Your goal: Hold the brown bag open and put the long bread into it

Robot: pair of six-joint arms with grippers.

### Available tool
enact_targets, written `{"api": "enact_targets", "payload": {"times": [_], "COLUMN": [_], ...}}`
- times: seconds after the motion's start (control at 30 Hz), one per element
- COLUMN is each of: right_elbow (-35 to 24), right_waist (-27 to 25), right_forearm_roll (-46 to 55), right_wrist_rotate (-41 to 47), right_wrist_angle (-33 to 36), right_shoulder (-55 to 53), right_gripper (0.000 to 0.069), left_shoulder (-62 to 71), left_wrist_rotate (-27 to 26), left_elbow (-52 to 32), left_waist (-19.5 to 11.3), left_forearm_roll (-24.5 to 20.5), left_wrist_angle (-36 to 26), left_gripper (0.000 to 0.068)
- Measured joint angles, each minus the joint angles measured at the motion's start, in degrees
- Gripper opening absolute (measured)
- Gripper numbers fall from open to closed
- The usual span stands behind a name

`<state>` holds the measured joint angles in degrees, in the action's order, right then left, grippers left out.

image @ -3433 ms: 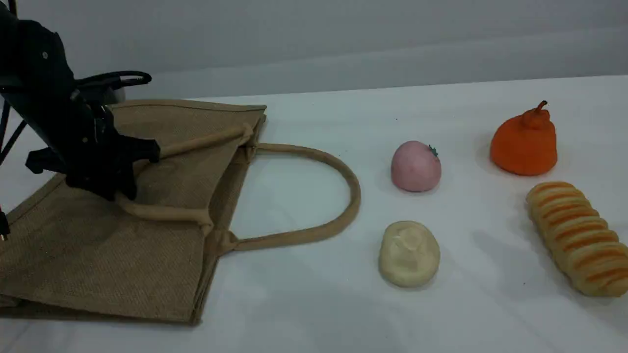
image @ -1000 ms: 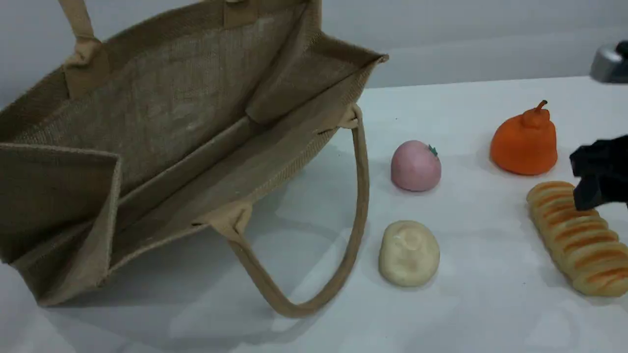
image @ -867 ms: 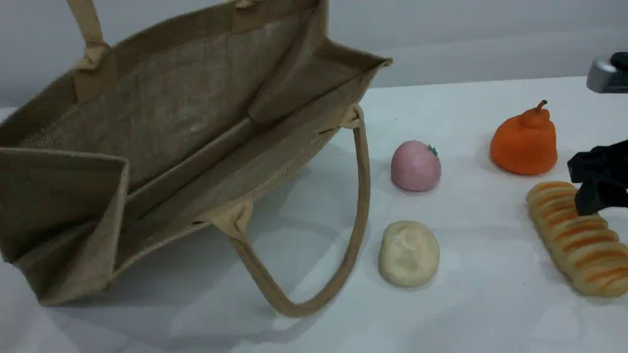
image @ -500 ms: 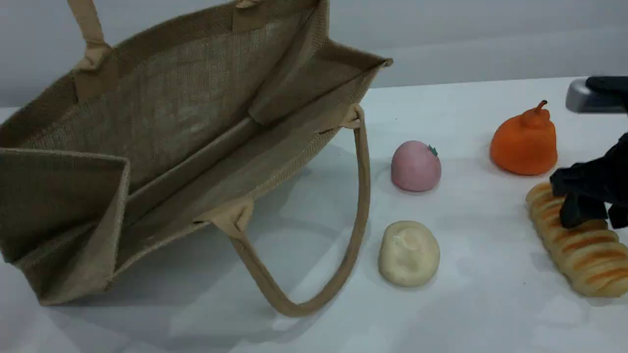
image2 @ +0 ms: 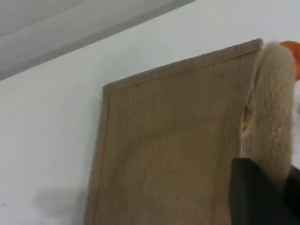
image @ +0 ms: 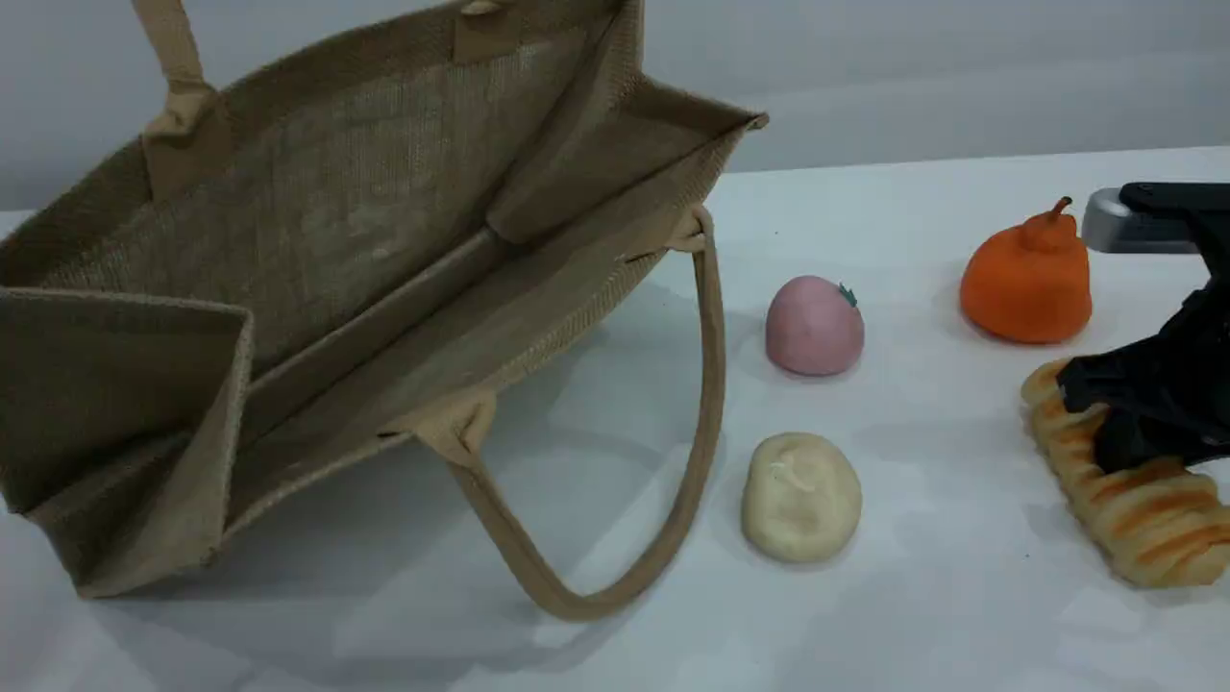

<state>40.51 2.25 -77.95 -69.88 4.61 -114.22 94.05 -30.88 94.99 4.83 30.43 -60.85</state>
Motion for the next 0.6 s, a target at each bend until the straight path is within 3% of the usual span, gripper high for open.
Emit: {"api": "enact_targets", "payload": {"times": [0.43,0.6], "right_elbow": [-0.2,-0.1], "right_waist": [0.1,3.6], "right_forearm_roll": [0.5,-3.0], "right_wrist_rotate": [2.0,2.3], "right_wrist_angle": [17.6,26.7], "right_shoulder": [19.4,26.5], "right_gripper": [0.0097,0.0083], "left_shoulder": [0.0,0.1], "left_wrist_rotate": [0.1,0.1], "left_elbow": [0.0,0.0], "left_waist": [0.0,0.0], "left_forearm_roll": [0.0,0.0], "left_wrist_angle": [-0.2,-0.3], "left_gripper": [0.0090,0.0090]}}
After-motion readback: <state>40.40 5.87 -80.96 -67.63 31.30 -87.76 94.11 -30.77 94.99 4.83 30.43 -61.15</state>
